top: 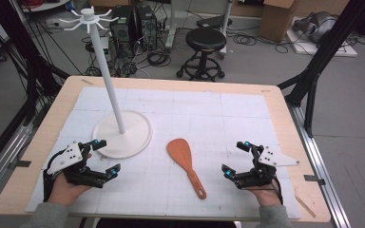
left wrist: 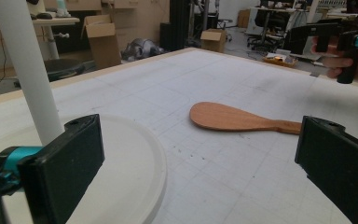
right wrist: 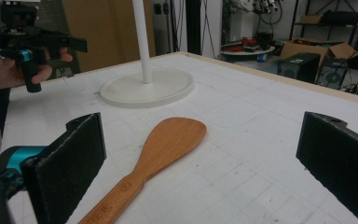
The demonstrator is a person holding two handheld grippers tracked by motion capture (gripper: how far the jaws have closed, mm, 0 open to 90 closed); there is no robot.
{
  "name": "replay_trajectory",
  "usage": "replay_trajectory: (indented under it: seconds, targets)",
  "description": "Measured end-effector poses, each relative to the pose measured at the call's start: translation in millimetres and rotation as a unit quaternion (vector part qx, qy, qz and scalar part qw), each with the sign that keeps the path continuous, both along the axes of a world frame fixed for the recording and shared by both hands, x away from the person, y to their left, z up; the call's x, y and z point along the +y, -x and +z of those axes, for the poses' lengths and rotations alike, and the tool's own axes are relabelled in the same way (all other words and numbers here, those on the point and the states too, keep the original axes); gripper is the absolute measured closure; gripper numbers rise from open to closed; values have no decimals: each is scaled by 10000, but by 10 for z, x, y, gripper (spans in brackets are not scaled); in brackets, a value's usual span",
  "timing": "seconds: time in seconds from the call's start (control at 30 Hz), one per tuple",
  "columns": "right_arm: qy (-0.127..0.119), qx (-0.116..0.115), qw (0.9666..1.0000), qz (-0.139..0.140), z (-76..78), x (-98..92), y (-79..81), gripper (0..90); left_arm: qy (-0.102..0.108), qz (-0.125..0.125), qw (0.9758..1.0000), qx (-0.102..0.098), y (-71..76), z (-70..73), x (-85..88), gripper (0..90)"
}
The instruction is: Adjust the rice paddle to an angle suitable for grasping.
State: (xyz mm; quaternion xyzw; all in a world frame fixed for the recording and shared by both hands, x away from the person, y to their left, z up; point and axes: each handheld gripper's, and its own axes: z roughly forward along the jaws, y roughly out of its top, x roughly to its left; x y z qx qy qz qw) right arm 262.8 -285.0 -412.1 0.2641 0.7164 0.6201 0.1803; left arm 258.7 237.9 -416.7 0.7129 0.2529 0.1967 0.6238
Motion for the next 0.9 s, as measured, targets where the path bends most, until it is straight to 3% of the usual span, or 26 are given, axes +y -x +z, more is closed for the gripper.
replay_trajectory:
  seconds: [0.27,0.43,0.53,0.57,0.6,0.67,0.7,0.77,0.87,0.9]
  targets:
    - [-107,131,9999,-31,0,3,-5,0,22,6,10000,33,-3,-2,4,18]
    - [-93,54,9999,35,30,14,-2,7,19,6,10000,51,-3,-2,7,18]
    - [-105,84,9998,161,35,17,5,85,28,8,10000,52,-2,-2,9,18]
    - [-102,38,9996,274,42,21,6,178,32,12,10000,53,-1,-1,10,18]
    - [-102,38,9996,274,42,21,6,178,30,22,10000,68,2,-1,13,18]
    - [-139,99,9991,383,50,30,5,287,15,45,10000,68,4,-1,19,18]
    - [-139,99,9991,383,50,30,5,287,34,62,9999,82,8,-2,19,18]
    - [-154,96,9991,389,51,35,2,464,17,69,9999,85,8,-3,22,18]
    - [-186,189,9990,358,51,39,-14,538,-41,72,9999,130,-2,-17,21,18]
    - [-139,219,9990,363,52,45,-17,627,-53,89,9998,149,-2,-21,21,18]
